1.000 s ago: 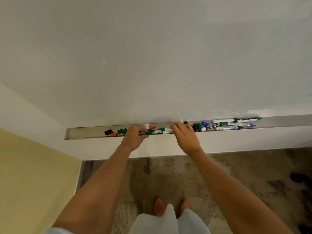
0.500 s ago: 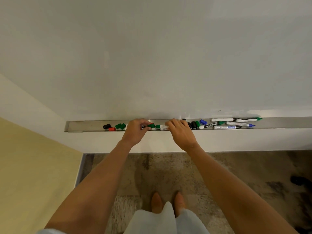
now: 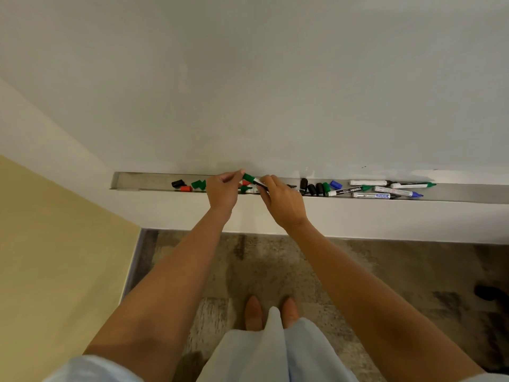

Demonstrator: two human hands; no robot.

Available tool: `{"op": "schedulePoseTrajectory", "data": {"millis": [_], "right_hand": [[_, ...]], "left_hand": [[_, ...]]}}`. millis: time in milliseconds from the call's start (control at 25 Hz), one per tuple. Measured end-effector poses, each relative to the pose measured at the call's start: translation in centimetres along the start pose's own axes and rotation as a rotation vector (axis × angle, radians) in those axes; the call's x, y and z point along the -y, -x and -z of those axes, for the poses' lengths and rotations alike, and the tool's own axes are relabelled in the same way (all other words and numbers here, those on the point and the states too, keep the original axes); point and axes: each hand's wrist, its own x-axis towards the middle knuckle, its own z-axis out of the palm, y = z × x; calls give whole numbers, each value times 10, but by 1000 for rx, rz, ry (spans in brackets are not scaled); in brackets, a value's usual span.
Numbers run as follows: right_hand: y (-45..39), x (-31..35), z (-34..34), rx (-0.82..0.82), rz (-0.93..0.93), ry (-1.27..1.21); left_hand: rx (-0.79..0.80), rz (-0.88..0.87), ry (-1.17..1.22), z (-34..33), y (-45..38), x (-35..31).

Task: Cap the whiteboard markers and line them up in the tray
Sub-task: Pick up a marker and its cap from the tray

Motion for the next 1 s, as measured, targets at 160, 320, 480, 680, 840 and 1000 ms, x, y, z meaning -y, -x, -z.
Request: {"op": "schedulePoseTrajectory", "data": {"millis": [160, 320, 480, 680, 840, 1000], "right_hand": [[0, 23, 1, -14, -14, 27], [2, 41, -5, 21, -48, -5], [2, 48, -14, 97, -166, -105], [-4, 16, -18, 137, -105, -135], [-34, -8, -22, 53, 77, 24], [-48, -27, -36, 57, 464, 295]], "left_hand": [[-168, 76, 47, -2, 5, 0], [-237, 101, 25, 3, 6, -1], [-212, 82, -45, 7, 1, 1], [-166, 100, -150, 22, -2, 22], [-285, 85, -215, 43, -13, 29], [-277, -31, -303, 62, -25, 31]]}}
